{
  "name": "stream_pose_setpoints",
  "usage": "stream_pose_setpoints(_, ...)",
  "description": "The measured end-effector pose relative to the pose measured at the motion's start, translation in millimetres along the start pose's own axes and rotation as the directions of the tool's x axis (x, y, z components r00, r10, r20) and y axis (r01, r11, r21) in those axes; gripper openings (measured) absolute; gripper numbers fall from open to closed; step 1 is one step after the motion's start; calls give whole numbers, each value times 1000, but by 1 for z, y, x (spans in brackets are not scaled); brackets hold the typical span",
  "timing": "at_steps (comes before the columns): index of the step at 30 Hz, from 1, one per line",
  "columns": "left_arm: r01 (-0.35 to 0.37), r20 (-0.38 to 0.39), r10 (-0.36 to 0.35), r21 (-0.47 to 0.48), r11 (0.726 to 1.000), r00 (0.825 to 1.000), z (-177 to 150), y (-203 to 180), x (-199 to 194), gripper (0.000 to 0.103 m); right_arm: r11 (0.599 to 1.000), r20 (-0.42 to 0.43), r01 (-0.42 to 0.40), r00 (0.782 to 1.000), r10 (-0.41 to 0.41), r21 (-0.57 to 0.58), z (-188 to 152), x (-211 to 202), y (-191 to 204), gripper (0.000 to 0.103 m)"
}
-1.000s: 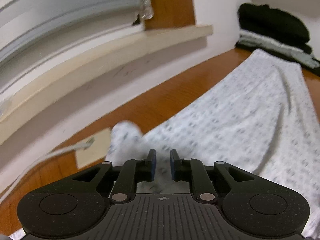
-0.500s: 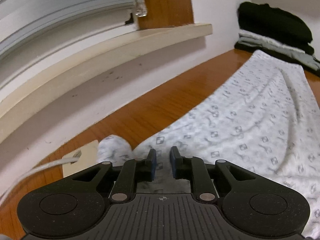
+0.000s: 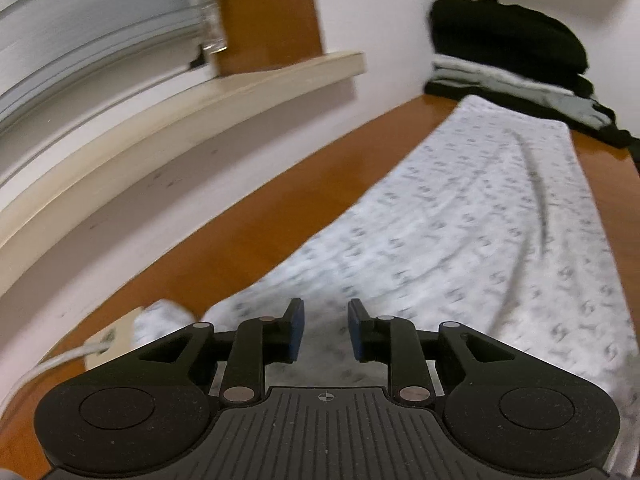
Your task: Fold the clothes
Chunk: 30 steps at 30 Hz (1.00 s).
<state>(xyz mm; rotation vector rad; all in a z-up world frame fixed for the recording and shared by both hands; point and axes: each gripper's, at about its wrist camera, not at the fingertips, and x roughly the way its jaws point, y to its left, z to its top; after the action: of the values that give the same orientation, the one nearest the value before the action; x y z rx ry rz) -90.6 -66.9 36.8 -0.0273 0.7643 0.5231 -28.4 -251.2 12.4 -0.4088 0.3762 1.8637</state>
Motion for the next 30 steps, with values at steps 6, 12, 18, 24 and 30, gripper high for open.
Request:
stream_pose_setpoints(6,-17,-10,17,4,1000,1000,9,-6,18,25,999,0,-9,1000,9,-31,-11,6,23,23)
stream_pose_setpoints(12,-52,-7,52,17,998,999,11,-2,21,25,999,7,-21,1000,21,-34,-18,-10,31,23)
stream_pose_setpoints(18,-28,14,27,10,1000,1000,19,-9,22,34,996,63,93,994,-93,8,-10,-49,-24,23)
stream_pose_setpoints(24,28,21,-29,18,999,999,29,-28,39,35,932,1,345,938,-347,107,-18,-66,-128,23)
stream_pose_setpoints(30,79,40,-77,-50,996,996,27,-17,48,37,917,-49,368,930,-365,156,-43,-84,-168,23)
